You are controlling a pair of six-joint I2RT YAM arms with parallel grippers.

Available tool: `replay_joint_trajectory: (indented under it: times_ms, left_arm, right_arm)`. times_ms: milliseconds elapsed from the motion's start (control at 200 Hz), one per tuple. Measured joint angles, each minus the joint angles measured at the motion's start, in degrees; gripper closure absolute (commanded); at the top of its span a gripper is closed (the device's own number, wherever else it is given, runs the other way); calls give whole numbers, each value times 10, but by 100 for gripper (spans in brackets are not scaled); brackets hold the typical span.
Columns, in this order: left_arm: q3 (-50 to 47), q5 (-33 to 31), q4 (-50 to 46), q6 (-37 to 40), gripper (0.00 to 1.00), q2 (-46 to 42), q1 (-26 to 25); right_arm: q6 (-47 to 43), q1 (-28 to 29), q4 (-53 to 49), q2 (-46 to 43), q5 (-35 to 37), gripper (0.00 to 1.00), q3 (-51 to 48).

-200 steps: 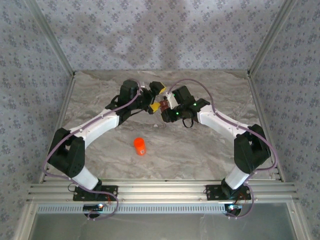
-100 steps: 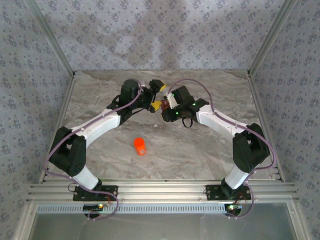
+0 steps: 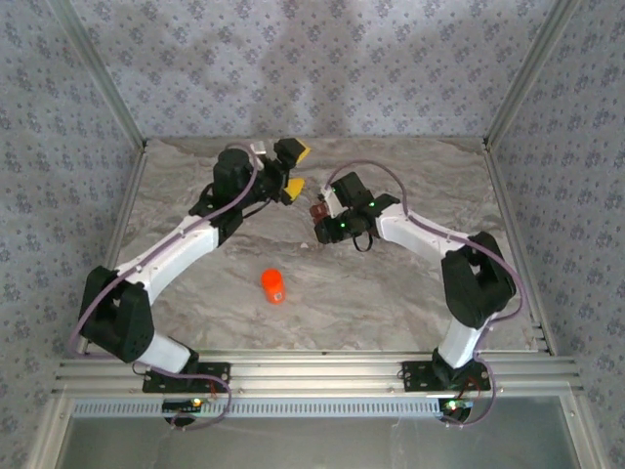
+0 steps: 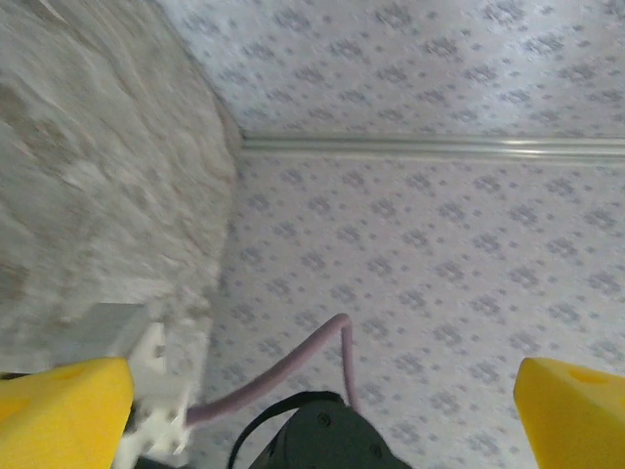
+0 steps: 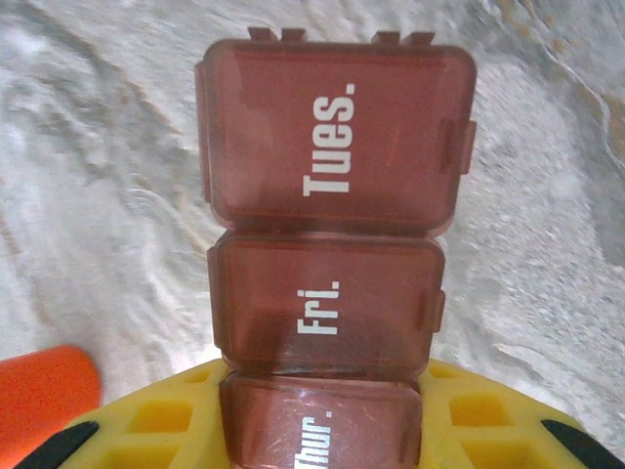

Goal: Sort the pills into containers

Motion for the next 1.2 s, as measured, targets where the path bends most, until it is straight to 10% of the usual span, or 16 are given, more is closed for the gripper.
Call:
replay_joint_trajectory:
  times_ms: [265, 495, 1199]
  left_arm:
    - [-21, -30, -124, 107, 0, -24, 70]
    - [-30, -40, -172, 148, 0, -31, 79]
    - [-30, -44, -179, 171, 0, -33, 90]
  right_arm:
    - [90, -73, -23, 104, 19, 76, 4]
    - [141, -73, -10, 103, 30, 32, 1]
    - [179, 10, -9, 131, -113, 27, 141]
